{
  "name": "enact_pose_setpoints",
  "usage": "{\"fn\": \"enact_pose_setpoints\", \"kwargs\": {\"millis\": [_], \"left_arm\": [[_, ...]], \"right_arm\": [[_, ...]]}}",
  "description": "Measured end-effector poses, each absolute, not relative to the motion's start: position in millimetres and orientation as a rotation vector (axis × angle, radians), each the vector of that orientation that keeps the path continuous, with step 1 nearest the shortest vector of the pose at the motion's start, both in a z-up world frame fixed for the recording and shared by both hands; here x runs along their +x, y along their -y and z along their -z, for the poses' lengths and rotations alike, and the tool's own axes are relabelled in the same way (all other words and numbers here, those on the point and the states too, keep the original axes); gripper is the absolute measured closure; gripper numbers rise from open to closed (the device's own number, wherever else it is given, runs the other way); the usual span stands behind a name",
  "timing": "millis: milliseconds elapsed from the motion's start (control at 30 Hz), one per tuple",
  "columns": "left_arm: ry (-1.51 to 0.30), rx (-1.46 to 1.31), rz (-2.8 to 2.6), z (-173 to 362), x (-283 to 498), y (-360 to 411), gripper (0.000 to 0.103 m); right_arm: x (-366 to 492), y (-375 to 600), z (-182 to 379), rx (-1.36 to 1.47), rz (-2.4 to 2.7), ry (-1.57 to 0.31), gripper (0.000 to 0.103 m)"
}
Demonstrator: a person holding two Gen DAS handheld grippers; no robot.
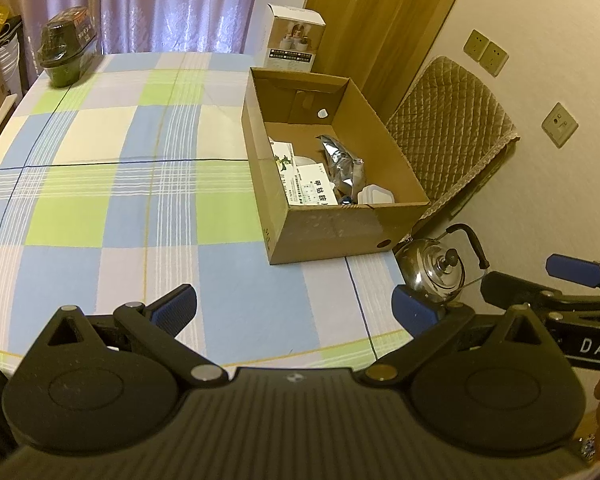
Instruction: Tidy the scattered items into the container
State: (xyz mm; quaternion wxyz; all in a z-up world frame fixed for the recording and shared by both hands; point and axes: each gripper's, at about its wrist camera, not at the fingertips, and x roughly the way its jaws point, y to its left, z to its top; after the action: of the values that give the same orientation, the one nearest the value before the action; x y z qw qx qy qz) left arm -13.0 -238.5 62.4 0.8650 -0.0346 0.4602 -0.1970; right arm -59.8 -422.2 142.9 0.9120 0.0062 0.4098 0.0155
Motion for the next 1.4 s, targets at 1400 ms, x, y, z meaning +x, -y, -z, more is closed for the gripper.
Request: {"fn": "enact_pose_setpoints", "kwargs": {"millis": [1400], "left_arm": [[-0.943,-0.063,0.425,-62.2,-19.1,239.8,0.001]], "right_arm": [[-68.4,422.1,-139.5,0.018,-0.022,-0.858,0.003]]}}
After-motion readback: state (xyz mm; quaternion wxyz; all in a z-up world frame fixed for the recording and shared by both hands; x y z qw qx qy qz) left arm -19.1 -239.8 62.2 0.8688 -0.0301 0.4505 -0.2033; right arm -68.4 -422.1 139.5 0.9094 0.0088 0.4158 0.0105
